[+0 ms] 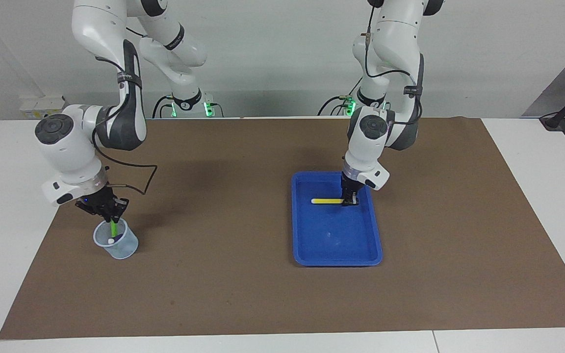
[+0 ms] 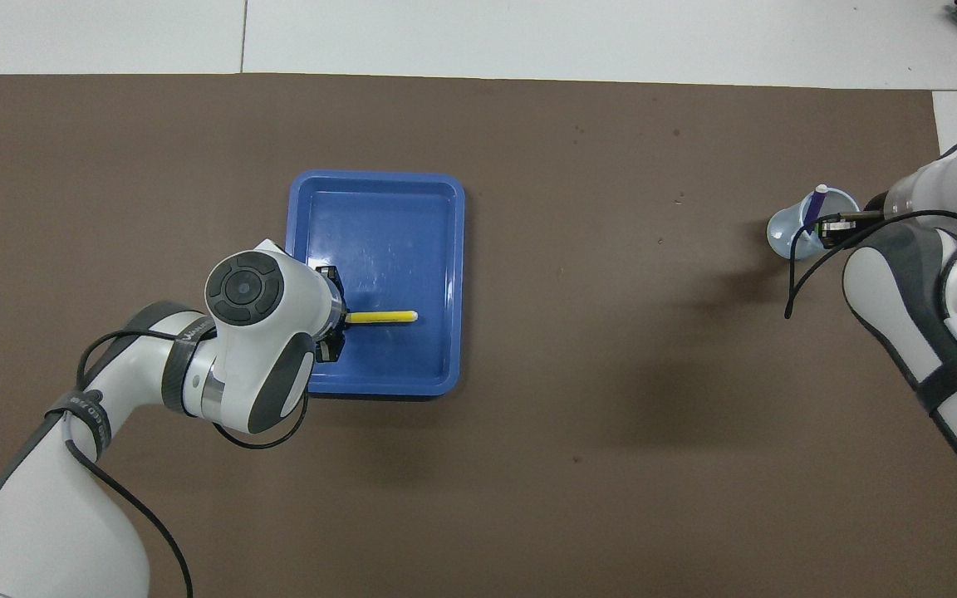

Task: Right arm passes pens to left for tray arrangement
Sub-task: 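Lower the yellow pen into the tray while the right gripper returns to the cup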

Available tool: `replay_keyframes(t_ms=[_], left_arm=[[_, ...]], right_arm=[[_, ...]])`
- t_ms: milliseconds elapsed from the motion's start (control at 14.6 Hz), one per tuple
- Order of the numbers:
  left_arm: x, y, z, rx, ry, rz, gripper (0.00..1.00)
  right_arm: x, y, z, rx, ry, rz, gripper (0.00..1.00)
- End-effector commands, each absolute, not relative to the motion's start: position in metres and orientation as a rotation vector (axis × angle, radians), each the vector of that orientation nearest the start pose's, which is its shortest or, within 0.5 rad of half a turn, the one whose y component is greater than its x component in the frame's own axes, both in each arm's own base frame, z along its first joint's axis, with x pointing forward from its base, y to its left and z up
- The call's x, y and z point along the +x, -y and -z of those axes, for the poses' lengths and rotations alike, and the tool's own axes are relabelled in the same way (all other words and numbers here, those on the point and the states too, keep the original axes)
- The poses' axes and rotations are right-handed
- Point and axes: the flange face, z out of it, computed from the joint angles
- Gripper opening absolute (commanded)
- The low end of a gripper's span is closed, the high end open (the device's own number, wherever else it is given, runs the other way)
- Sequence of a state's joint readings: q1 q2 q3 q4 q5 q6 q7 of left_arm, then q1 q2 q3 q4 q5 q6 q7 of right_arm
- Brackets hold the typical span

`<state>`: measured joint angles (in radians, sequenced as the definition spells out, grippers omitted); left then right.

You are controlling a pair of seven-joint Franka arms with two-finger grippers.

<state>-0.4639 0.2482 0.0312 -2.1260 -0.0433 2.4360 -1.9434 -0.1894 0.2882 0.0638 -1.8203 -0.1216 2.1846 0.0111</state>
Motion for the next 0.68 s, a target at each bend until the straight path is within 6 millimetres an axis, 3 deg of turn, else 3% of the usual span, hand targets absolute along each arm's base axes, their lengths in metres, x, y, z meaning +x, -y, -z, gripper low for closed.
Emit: replay_keyframes(t_ms=[0,137,205,615], left_arm=[[0.521,0.241,-0.295,-2.316,2.220,0.033,0.46],[0.521,0.241,-0.295,-2.319,2.216,0.033,0.96],[0.521,0.241,-0.295,-2.319,2.216,0.033,1.00],[0.521,0.241,-0.295,-2.328,2.202,0.040,1.00]], right_arm=[[0.624,0.090,-0.406,-3.233,-0.130,0.089,0.00],[0.622,0.089,-0.427,-3.233,-0.189,0.052,0.00],[0.620,0.086,-0.440,-3.235,-0.200,0.043,0.00],[0.601,0.071,-0.496,-3.212,-0.302,0.007,0.00]])
